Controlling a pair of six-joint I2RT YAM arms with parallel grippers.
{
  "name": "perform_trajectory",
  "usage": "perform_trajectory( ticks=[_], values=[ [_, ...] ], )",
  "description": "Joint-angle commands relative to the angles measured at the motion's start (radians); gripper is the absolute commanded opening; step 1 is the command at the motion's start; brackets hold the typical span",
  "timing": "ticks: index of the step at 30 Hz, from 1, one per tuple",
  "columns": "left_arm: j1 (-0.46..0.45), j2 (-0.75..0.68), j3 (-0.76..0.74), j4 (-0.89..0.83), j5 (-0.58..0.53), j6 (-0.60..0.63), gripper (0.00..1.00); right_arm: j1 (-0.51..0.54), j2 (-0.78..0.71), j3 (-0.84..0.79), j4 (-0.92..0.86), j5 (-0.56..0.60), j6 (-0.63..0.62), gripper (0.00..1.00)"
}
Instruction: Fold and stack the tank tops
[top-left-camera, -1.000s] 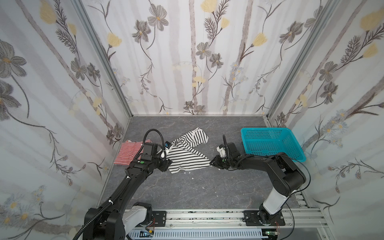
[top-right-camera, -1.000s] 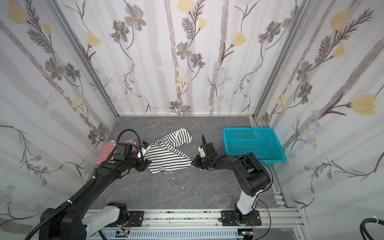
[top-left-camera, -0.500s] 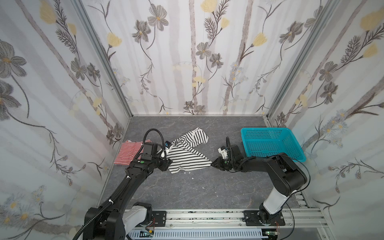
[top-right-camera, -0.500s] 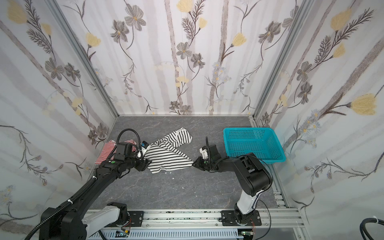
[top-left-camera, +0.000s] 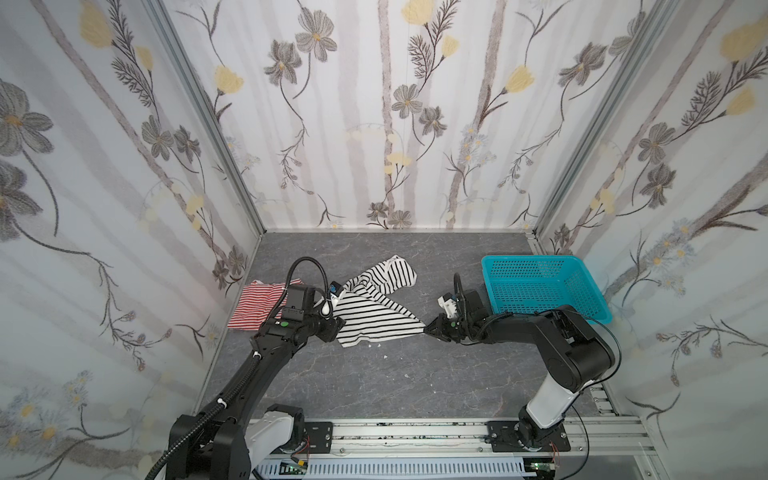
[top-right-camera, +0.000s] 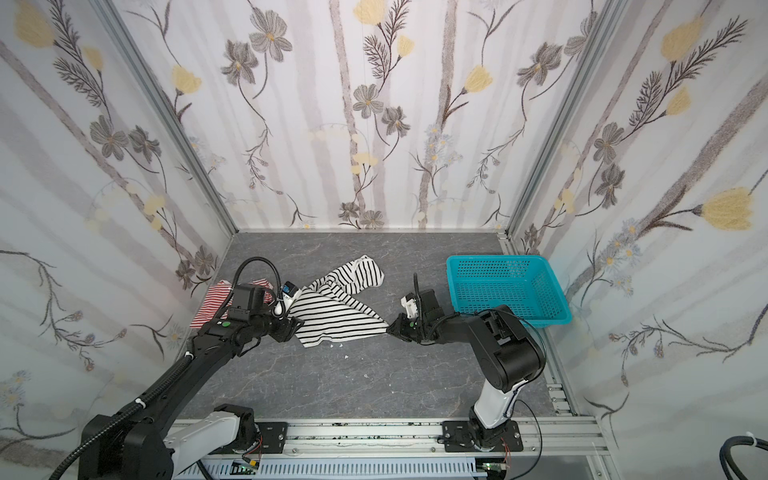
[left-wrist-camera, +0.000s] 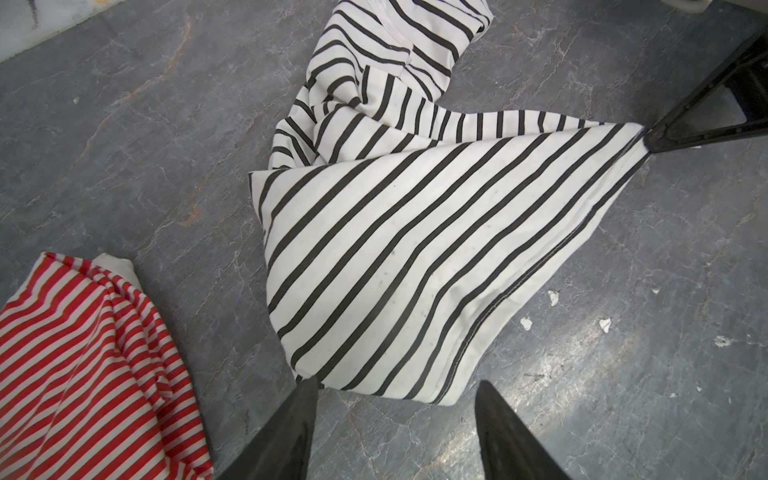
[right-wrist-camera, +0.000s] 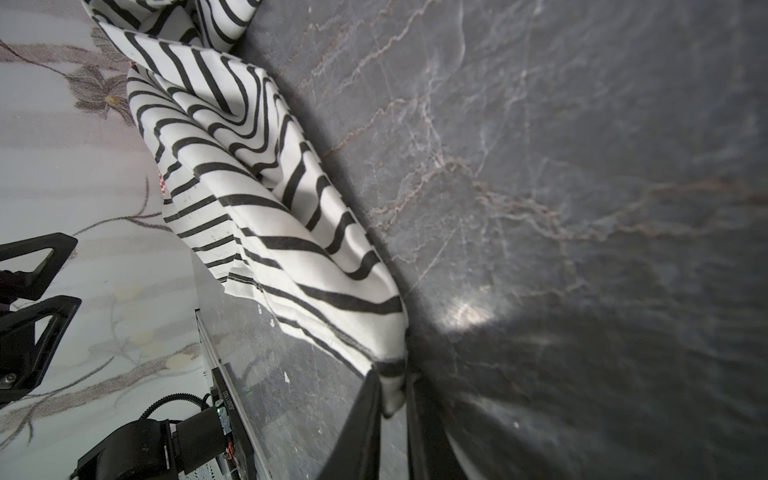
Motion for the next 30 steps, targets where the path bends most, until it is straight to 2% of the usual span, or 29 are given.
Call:
perform_trajectory(
  ticks=[1,5,8,12,15,19,25,30],
  values=[
    [0.002,0.002,0.005,0.017,0.016,-0.002,0.62,0.0,0.003,-0.002,-0.098,0.061,-0.014,0.11],
    [0.001,0.003,0.006,0.017,0.018,0.0,0.62,0.002,0.001,0.014,-0.094,0.045,-0.011,0.07],
    [0.001,0.002,0.004,0.017,0.015,0.003,0.62,0.013,-0.011,0.036,-0.109,0.039,-0.013,0.0],
    [0.001,-0.006,-0.013,0.017,0.015,0.008,0.62,0.058,-0.077,0.104,-0.171,0.047,-0.01,0.0],
    [0.001,-0.01,-0.028,0.019,0.01,0.016,0.62,0.121,-0.149,0.219,-0.271,0.08,-0.006,0.0],
    [0.0,-0.014,-0.051,0.026,0.014,0.023,0.62,0.197,-0.194,0.468,-0.409,0.123,-0.003,0.0],
    [0.001,0.002,-0.081,0.054,0.019,0.026,0.63,0.259,-0.146,0.801,-0.462,0.157,0.036,0.0],
    [-0.002,0.053,-0.079,0.072,0.033,0.036,0.64,0.283,-0.084,0.976,-0.471,0.158,0.057,0.0]
  ],
)
